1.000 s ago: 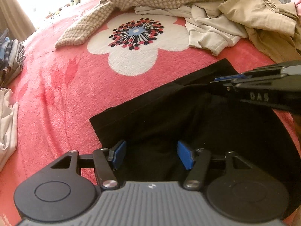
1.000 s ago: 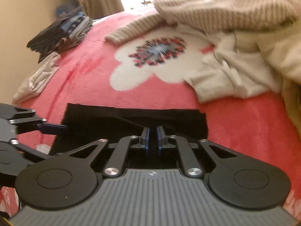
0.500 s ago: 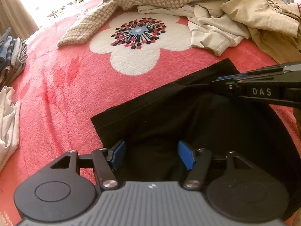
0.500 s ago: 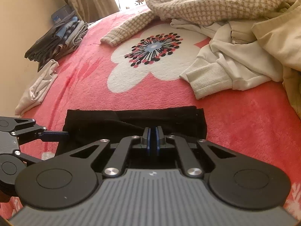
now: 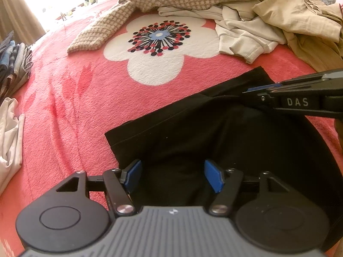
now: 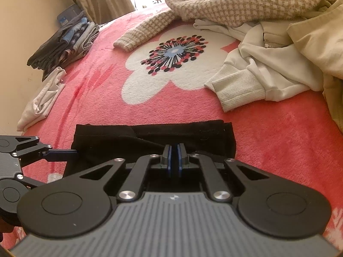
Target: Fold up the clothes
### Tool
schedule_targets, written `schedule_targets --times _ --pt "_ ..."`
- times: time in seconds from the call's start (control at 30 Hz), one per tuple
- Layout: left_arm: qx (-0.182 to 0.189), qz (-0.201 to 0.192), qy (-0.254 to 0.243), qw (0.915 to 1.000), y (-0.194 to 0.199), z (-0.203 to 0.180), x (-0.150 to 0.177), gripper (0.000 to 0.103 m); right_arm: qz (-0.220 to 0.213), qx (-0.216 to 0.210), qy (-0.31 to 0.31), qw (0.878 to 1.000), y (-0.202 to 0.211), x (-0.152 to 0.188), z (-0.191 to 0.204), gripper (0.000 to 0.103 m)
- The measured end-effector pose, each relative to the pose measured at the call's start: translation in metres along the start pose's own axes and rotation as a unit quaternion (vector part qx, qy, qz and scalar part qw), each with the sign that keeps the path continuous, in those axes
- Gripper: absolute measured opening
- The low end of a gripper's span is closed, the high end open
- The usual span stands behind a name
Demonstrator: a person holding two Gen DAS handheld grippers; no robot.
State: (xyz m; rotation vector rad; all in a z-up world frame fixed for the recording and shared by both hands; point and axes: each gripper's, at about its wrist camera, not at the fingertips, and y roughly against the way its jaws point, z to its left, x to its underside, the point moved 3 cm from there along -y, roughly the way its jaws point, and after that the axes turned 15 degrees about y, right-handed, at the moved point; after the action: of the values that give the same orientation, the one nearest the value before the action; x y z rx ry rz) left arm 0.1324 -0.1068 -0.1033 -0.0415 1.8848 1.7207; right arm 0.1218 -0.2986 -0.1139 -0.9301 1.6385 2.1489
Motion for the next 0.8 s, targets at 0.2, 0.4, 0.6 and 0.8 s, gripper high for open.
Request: schedule_targets --times 0.2,0.4,0.6,0.8 --pt "0.001 -0.001 0.001 1.0 0.0 0.001 0.0 0.068 0.001 0.003 0.002 1.0 0.0 0.0 0.001 0.003" --pt "0.003 -0.001 0.004 1.0 0.0 0.003 0.0 0.07 0.005 -0.008 -0.001 1.0 0.0 -0.002 0.001 0.008" --pt "0.002 0.0 0.008 1.0 0.0 0.003 0.0 0.071 -0.002 -0.055 -0.01 0.998 0.007 -0.011 0.005 0.056" --pt "0.002 0.0 0.012 0.9999 0.0 0.004 0.0 0.072 -0.034 -0.017 -0.036 0.999 0.033 -0.011 0.003 0.094"
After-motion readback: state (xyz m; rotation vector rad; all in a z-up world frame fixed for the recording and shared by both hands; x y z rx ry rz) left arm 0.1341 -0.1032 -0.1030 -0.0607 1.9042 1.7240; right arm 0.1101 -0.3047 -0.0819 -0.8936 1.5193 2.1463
